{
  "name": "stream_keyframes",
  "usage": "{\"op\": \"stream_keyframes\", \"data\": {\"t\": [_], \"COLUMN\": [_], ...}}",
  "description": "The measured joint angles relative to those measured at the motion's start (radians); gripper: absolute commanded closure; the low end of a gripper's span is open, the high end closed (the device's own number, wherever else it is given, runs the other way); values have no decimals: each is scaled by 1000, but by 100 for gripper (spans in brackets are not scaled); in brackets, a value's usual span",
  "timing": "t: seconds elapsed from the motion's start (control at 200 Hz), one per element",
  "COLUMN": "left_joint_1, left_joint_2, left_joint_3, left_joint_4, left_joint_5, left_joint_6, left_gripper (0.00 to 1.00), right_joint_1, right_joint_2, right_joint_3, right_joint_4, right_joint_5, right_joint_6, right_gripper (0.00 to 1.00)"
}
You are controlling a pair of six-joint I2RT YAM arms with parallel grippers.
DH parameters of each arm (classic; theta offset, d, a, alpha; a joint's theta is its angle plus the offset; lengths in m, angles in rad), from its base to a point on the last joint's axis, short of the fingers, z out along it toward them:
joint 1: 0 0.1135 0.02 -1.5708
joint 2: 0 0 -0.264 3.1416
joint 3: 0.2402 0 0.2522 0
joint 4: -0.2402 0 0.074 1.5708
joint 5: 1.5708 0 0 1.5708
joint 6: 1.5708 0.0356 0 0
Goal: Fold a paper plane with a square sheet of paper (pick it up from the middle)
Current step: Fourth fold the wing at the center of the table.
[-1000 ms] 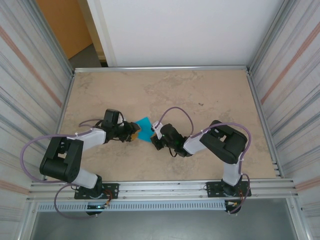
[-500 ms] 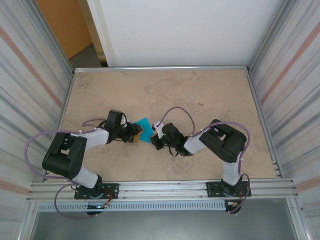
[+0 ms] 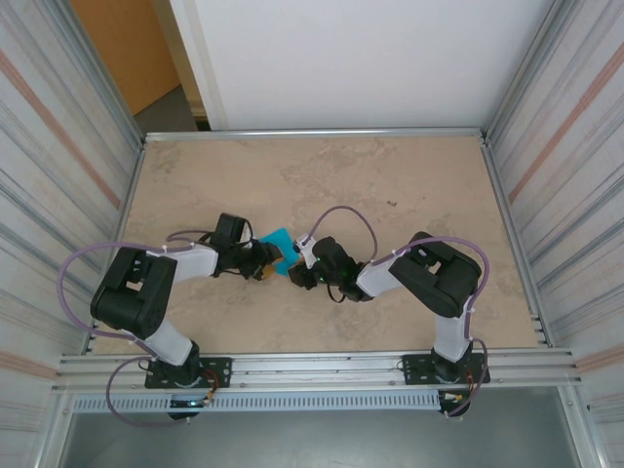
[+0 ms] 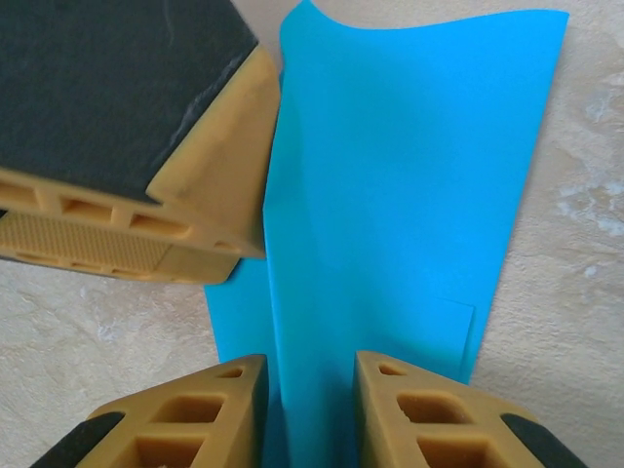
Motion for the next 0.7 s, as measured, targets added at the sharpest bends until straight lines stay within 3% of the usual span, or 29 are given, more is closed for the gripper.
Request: {"op": "stream_keyframes", "data": {"t": [0.341, 0.702], "left_joint_1": [0, 0], "left_joint_2": [0, 0], "left_joint_3": [0, 0], "left_joint_4": [-1, -18], "left_joint_5": [0, -8], "left_joint_6": [14, 21], "left_gripper": [58, 65], "right_joint_1": [0, 0], "right_joint_2": [-2, -2], "right_joint_3": [37, 49], "right_joint_4": [-75, -97], "right_joint_5": [9, 12], "right_joint_6": [2, 36], "right_gripper": [74, 81]}}
